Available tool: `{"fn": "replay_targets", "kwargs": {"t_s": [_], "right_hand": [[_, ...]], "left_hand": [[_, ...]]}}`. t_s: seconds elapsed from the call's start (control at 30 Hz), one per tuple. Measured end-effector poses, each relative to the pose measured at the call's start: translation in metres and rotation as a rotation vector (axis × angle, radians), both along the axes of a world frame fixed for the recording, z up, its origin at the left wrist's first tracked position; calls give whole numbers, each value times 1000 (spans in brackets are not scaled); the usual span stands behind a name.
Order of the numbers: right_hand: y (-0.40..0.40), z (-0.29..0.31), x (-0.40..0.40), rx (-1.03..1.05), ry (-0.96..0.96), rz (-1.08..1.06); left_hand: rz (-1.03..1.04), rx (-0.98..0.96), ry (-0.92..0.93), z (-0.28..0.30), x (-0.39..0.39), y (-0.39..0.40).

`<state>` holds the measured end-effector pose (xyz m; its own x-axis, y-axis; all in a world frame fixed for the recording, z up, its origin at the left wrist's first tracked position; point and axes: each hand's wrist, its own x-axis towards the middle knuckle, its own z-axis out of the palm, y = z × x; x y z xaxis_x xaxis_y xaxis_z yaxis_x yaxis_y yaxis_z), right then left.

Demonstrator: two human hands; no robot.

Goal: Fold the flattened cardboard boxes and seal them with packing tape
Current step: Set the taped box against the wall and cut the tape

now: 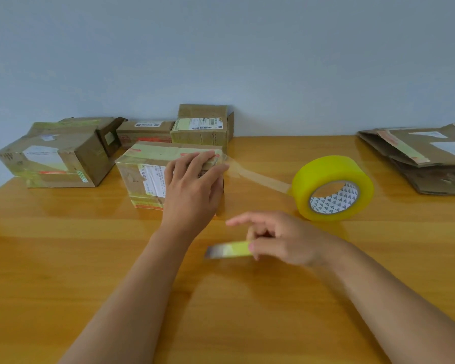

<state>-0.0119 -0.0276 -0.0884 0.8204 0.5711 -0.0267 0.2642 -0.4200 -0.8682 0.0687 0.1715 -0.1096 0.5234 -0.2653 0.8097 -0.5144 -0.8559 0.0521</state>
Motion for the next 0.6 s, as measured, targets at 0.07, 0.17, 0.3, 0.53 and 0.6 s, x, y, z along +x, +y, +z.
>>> {"fn": "replay_targets", "kwargs": {"t_s": [0.07,0.17,0.3,0.53,0.6], "right_hand": [[5,-8,0,-142,60,61],[8,-19,5,-348,-210,17],[3,-25,15,-293,-869,-300],[4,-25,44,-497,-1164,-669],[8,-28,46,-524,-1217,-735]], "left_hand": [[0,0,6,0,0,0],[2,-3,9,0,1,1],[-4,-12,2,0,1,0],[10,-20,-29,-2,3,-1],[13,-18,-33,-2,3,-2]]}}
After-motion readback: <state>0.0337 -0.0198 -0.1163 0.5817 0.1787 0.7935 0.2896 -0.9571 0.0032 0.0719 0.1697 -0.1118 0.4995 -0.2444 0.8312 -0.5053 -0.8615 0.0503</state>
